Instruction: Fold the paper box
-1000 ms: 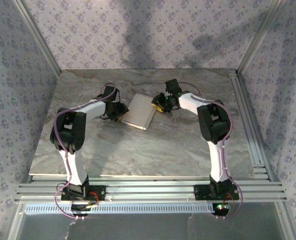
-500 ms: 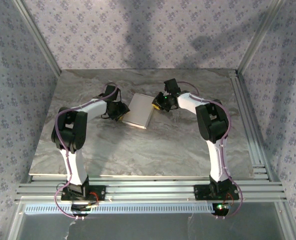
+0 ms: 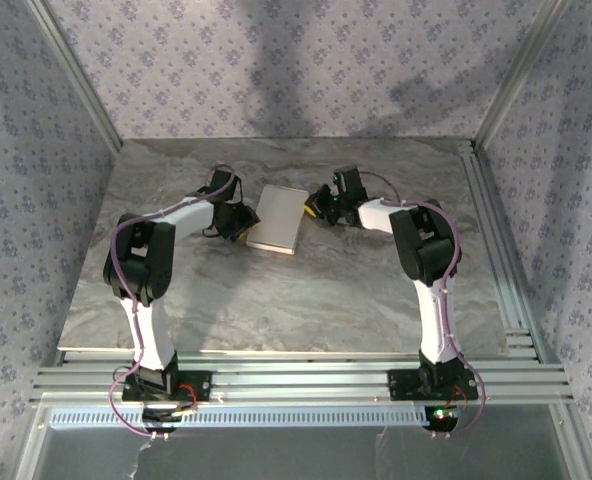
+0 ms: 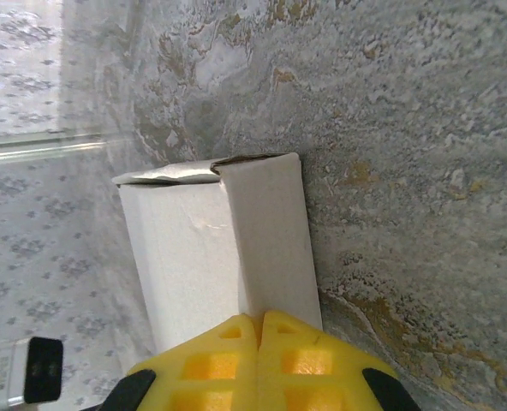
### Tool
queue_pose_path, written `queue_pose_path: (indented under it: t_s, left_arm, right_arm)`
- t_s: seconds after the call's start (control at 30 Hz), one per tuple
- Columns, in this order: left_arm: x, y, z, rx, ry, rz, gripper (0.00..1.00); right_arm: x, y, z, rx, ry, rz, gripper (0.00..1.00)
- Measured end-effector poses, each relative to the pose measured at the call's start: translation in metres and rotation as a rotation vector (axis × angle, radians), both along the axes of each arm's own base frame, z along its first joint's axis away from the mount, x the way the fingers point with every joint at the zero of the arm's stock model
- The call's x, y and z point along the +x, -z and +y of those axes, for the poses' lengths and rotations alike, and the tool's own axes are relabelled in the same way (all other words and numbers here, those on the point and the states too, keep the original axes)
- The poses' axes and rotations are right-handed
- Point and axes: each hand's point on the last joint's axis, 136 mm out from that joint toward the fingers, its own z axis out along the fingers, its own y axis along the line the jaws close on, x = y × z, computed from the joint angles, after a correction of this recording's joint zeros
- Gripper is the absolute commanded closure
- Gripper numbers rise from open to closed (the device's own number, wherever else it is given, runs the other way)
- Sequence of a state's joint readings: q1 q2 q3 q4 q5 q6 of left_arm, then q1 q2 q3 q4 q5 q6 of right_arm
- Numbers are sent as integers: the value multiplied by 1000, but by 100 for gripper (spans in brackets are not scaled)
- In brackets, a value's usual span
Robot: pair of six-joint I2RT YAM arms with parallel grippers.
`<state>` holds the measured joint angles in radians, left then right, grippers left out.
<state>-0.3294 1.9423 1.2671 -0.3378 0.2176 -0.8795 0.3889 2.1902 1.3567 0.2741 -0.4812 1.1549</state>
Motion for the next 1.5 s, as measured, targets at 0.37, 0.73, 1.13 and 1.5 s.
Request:
queue_pose_path:
  t_s: [0.37, 0.73, 1.13, 1.5]
  left_arm:
    - [0, 1, -1, -3, 2, 0, 56]
    - [1, 1, 0, 0, -1, -1, 56]
    - [0, 1, -1, -3, 2, 1, 56]
    - [-1, -1, -8, -23, 20, -1, 56]
  right_arm:
    - [-5, -4, -1, 232, 82, 42, 100]
    - [-2, -5, 2, 336, 108, 94, 100]
    - [-22, -2, -9, 145, 35, 108, 75]
    - [-65, -1, -5, -38, -129, 131, 64]
